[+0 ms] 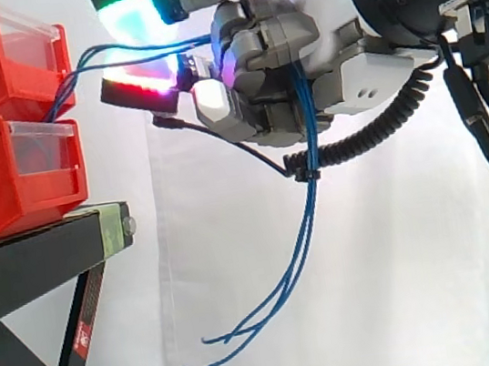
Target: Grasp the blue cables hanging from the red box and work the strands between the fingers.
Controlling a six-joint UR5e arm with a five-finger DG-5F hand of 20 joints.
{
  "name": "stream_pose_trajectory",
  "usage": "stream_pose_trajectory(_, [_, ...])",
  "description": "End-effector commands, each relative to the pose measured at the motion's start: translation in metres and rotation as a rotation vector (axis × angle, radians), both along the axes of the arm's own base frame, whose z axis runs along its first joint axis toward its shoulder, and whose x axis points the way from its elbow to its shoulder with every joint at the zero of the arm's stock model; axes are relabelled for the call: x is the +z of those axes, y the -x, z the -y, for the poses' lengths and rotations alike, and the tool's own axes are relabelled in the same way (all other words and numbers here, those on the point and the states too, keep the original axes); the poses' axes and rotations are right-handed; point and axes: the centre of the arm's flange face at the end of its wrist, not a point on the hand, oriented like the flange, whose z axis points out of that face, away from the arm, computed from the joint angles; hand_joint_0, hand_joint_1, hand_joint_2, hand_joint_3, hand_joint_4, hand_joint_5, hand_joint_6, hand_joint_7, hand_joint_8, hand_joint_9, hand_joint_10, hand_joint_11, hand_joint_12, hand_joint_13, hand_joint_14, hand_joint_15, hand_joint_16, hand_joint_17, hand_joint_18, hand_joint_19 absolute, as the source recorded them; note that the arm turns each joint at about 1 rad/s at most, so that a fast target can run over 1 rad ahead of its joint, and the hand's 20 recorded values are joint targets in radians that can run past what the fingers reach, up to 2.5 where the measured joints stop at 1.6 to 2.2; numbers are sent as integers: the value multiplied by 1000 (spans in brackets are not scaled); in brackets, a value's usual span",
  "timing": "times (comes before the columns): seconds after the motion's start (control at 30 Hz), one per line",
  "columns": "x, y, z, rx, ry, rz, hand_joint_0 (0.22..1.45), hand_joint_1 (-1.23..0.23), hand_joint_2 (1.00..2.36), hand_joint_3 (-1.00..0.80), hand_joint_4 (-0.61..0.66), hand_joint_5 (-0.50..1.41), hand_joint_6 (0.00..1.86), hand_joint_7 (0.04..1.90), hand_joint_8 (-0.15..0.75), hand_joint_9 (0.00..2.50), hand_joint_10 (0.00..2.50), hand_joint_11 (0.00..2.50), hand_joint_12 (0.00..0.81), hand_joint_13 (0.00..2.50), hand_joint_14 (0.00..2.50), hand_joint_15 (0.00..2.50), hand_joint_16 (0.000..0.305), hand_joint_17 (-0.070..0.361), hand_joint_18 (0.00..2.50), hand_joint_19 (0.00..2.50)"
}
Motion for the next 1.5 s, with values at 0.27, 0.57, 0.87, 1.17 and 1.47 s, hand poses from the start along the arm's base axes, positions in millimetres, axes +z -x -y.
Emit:
stream_pose_trajectory(0.27, [0, 0, 0, 0, 0, 0, 706, -760, 1478, -252, 210, 22, 1617, 1304, 524, 1955, 2500, 2500, 623, 1986, 2500, 1614, 246, 185, 2500, 585])
stream_pose_trajectory(0.57, [-1, 0, 0, 0, 0, 0, 1113, -794, 1008, 95, -62, 34, 1654, 1629, 524, 1955, 2500, 2500, 623, 1986, 2500, 1614, 246, 185, 2500, 585])
stream_pose_trajectory(0.87, [0, 0, -1, -3, 0, 3, 1151, -766, 1109, 169, 6, -77, 1694, 1479, 524, 1955, 2500, 2500, 623, 1986, 2500, 1614, 246, 185, 2500, 585])
stream_pose_trajectory(1.17, [-1, -1, -3, 3, -7, 12, 868, -722, 1011, -436, 243, -174, 1599, 1253, 524, 1955, 2500, 2500, 623, 1986, 2500, 1614, 246, 185, 2500, 585])
stream_pose_trajectory(1.47, [0, -1, -3, 3, -7, 13, 773, -732, 1000, -974, 255, -218, 1561, 1225, 524, 1955, 2500, 2500, 623, 1986, 2500, 1614, 246, 185, 2500, 585])
